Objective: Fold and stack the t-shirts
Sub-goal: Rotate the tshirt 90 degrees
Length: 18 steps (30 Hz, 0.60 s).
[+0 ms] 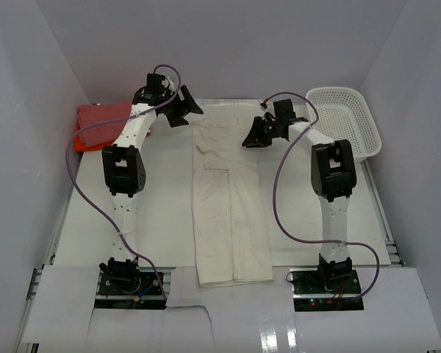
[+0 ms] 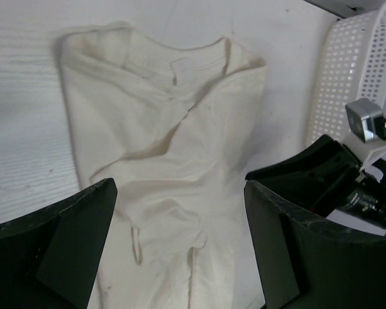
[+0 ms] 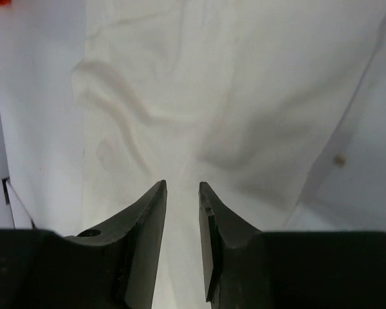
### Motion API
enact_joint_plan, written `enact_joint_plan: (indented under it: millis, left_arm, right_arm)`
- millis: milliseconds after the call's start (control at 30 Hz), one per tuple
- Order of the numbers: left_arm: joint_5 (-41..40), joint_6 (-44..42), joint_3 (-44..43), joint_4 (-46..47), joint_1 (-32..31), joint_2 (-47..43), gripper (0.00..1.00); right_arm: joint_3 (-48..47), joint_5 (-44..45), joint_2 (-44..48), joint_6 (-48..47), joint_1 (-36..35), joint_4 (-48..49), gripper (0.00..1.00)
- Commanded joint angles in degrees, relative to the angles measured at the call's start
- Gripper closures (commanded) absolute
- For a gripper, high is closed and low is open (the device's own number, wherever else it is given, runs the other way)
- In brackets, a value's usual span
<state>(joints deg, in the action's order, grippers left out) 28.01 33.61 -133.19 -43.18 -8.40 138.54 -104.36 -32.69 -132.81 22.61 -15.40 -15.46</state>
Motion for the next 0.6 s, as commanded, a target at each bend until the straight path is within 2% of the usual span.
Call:
enact_joint_plan:
  millis: [0, 133, 233, 367, 567]
  left_arm:
    - [6.4, 0.5, 0.6, 9.4, -1.2, 1.1, 0.09]
    - [9.6, 2.3, -2.5, 14.7, -1.7, 5.2, 0.09]
    - [11.4, 4.8, 1.0, 21.6, -1.9, 6.0, 0.09]
    - [12.9, 7.0, 5.6, 27.7, -1.9, 7.4, 0.10]
    - [12.5, 6.0, 3.5, 29.3, -1.9, 11.2, 0.11]
  right_arm:
    - [7.8, -3.7, 11.9, -3.0, -1.4, -0.1, 0.66]
    - [17.8, -7.0, 20.8, -5.6, -4.1, -0.6, 0.62]
    - [22.9, -9.1, 23.6, -5.5, -7.0, -0.9, 0.61]
    - [27.8, -12.8, 24.0, -3.4, -9.6, 2.0, 0.60]
    - [31.8, -12.6, 22.5, -0.9, -11.8, 6.9, 0.59]
